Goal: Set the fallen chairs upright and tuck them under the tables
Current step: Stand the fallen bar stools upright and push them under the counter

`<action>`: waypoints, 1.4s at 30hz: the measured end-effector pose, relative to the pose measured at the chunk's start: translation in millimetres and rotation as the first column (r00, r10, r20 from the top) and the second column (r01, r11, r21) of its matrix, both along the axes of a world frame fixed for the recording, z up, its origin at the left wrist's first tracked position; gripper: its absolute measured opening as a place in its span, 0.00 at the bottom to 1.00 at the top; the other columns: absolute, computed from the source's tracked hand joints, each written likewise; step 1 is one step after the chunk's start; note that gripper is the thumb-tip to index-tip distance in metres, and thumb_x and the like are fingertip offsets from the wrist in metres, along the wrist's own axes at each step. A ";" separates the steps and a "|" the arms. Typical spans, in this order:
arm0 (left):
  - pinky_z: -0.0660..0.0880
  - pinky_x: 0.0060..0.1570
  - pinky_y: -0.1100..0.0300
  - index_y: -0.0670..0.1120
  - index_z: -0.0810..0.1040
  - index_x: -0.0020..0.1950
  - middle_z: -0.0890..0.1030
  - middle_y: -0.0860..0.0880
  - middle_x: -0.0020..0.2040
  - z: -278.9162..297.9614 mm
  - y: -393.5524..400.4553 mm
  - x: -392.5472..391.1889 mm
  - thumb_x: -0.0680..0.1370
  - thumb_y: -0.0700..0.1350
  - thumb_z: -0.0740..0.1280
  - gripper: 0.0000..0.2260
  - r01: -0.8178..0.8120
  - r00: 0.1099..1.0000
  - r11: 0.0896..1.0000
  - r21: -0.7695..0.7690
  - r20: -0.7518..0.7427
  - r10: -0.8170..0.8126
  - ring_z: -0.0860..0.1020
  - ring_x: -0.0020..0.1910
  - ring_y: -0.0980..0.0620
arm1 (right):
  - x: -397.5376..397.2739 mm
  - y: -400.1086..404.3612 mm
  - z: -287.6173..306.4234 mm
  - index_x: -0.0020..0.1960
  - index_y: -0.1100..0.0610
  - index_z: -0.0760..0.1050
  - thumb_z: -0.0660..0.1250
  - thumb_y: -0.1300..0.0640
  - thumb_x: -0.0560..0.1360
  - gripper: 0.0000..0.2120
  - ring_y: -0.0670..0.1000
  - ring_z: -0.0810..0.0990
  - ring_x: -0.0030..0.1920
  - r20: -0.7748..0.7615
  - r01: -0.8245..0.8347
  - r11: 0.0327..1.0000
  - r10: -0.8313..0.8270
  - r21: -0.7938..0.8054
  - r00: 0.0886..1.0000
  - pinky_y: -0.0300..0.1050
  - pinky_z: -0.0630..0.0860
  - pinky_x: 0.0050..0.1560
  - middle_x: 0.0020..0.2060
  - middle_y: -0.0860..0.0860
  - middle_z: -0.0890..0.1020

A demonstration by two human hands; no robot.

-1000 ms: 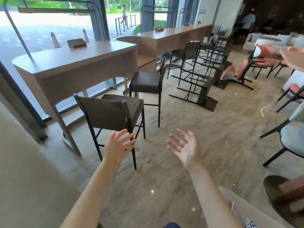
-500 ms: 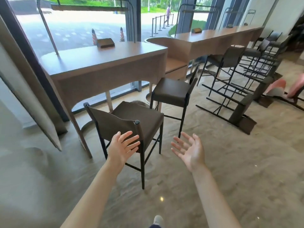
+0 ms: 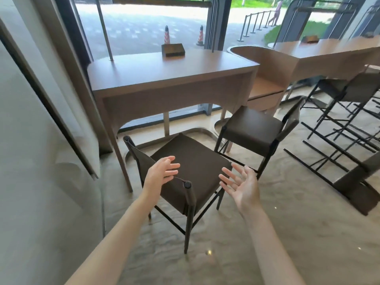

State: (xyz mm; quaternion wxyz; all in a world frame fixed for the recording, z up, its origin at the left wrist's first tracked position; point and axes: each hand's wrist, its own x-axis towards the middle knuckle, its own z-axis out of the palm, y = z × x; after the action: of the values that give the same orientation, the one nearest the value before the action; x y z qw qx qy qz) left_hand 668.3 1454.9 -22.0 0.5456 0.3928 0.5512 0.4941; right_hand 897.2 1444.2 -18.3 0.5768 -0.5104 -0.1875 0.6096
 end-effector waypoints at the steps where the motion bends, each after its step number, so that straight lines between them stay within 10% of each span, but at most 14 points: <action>1: 0.75 0.58 0.55 0.49 0.76 0.62 0.82 0.48 0.54 0.1 7.2 -7.4 0.81 0.51 0.60 0.13 0.028 0.995 0.998 0.049 -0.092 -0.024 0.80 0.55 0.49 | -7.6 9.5 0.0 0.64 0.58 0.74 0.55 0.49 0.81 0.19 0.60 0.81 0.56 0.035 -0.023 1.000 0.023 0.010 0.999 0.56 0.75 0.61 0.55 0.59 0.82; 7: 0.74 0.59 0.58 0.54 0.73 0.65 0.80 0.55 0.54 -12.6 64.2 -73.4 0.77 0.46 0.68 0.16 0.202 0.809 0.968 0.148 -0.583 -0.079 0.78 0.55 0.56 | -68.0 58.3 -9.8 0.62 0.51 0.76 0.65 0.49 0.75 0.16 0.50 0.80 0.55 0.494 -0.248 0.965 0.175 0.086 0.852 0.46 0.76 0.58 0.54 0.50 0.82; 11: 0.73 0.62 0.57 0.54 0.67 0.72 0.76 0.54 0.64 -26.6 110.0 -125.2 0.73 0.45 0.69 0.27 0.440 0.386 0.897 -0.032 -0.896 -0.221 0.73 0.64 0.54 | -113.1 87.4 -34.0 0.68 0.49 0.73 0.69 0.47 0.74 0.23 0.44 0.74 0.58 0.914 -0.550 0.830 0.292 -0.096 0.282 0.41 0.71 0.60 0.59 0.46 0.78; 16: 0.70 0.65 0.55 0.51 0.65 0.74 0.72 0.50 0.69 -44.4 159.2 -162.1 0.73 0.42 0.69 0.30 0.566 -0.078 0.775 -0.283 -0.953 -0.291 0.70 0.68 0.49 | -162.0 111.0 -79.2 0.57 0.53 0.74 0.64 0.49 0.74 0.14 0.57 0.77 0.57 0.762 -0.472 0.599 0.480 -0.647 -0.435 0.48 0.75 0.52 0.55 0.52 0.79; 27: 0.54 0.74 0.50 0.53 0.79 0.60 0.82 0.54 0.55 -88.3 245.2 -191.8 0.78 0.49 0.63 0.12 0.523 -0.623 0.622 -0.583 -0.759 -0.187 0.77 0.59 0.53 | -174.8 119.1 -109.9 0.48 0.59 0.78 0.60 0.62 0.77 0.07 0.61 0.82 0.47 0.700 -0.345 0.660 0.397 -0.668 -0.594 0.46 0.69 0.40 0.46 0.56 0.83; 42: 0.72 0.51 0.63 0.54 0.81 0.56 0.83 0.57 0.47 -110.3 250.8 -207.0 0.80 0.58 0.59 0.15 0.645 -0.547 0.608 -0.463 -0.835 -0.055 0.76 0.41 0.53 | -175.0 112.2 -118.7 0.40 0.54 0.69 0.60 0.63 0.77 0.08 0.58 0.81 0.44 0.738 -0.348 0.710 0.355 -0.612 -0.574 0.44 0.66 0.38 0.42 0.54 0.82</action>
State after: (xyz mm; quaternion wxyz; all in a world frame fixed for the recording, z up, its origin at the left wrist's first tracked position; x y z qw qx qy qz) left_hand 461.3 1705.6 -132.3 -0.0690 0.8822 0.4175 -0.2066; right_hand 722.3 1556.4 -137.0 -0.1172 -0.6539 -0.7417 0.0923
